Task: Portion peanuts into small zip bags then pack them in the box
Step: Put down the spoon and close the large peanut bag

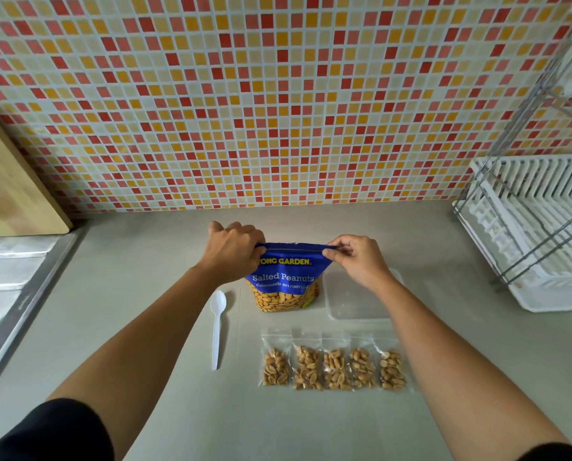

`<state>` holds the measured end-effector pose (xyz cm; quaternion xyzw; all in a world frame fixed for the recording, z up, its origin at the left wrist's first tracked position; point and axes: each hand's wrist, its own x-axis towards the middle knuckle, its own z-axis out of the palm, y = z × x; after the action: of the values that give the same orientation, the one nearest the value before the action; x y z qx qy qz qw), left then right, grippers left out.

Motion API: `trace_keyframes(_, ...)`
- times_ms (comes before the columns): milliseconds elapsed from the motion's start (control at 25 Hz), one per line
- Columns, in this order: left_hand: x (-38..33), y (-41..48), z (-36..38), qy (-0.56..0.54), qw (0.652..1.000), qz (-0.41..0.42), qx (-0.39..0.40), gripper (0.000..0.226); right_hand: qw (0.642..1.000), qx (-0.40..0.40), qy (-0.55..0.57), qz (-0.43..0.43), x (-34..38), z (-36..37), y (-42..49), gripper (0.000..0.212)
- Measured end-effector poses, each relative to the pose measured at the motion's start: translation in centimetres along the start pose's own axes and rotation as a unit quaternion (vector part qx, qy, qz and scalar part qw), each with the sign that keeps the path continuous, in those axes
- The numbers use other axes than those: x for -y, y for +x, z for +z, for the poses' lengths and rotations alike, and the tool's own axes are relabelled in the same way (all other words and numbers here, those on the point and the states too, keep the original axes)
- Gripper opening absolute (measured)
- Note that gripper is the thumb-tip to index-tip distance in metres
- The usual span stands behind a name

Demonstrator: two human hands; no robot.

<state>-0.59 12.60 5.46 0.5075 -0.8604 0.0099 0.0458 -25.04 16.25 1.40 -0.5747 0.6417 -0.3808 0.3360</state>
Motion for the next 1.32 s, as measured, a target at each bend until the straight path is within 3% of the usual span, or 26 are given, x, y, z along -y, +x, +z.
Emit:
trace_keyframes(440, 3.0, -0.9, 0.3, 0.004, 0.997, 0.044, -0.056, 0.027, 1.000, 0.010, 0.008, 0.014, 0.1, 0.1, 0.0, 0.013)
trace_keyframes(720, 4.2, -1.5, 1.3, -0.009, 0.985, 0.099, -0.139, 0.023, 1.000, -0.006, -0.001, 0.013, 0.5, 0.7, 0.1, 0.014)
trace_keyframes(840, 3.9, -2.2, 1.6, -0.119, 0.984, -0.015, -0.129, 0.030, 1.000, -0.022, -0.016, 0.008, 0.6, 1.1, -0.3, 0.011)
trace_keyframes(920, 3.0, -3.0, 2.3, -0.253, 0.950, -0.146, -0.110, 0.032, 0.999, -0.039, 0.020, 0.026, 0.7, 1.7, -1.0, 0.017)
trace_keyframes(1040, 0.3, -4.7, 3.5, -0.499, 0.817, -0.281, -0.072, 0.039, 0.991, -0.005, 0.098, 0.091, 0.7, 3.7, -2.8, 0.039)
trace_keyframes(1240, -2.4, -4.5, 6.3, -0.627, 0.694, -0.355, -0.010, 0.033, 0.984, -0.007, 0.122, 0.128, -0.7, 6.5, -3.2, 0.029)
trace_keyframes(1320, -2.0, -3.2, 6.9, -0.634, 0.676, -0.374, -0.018, 0.031, 0.985, -0.027, 0.118, 0.126, -0.7, 6.7, -2.3, 0.028)
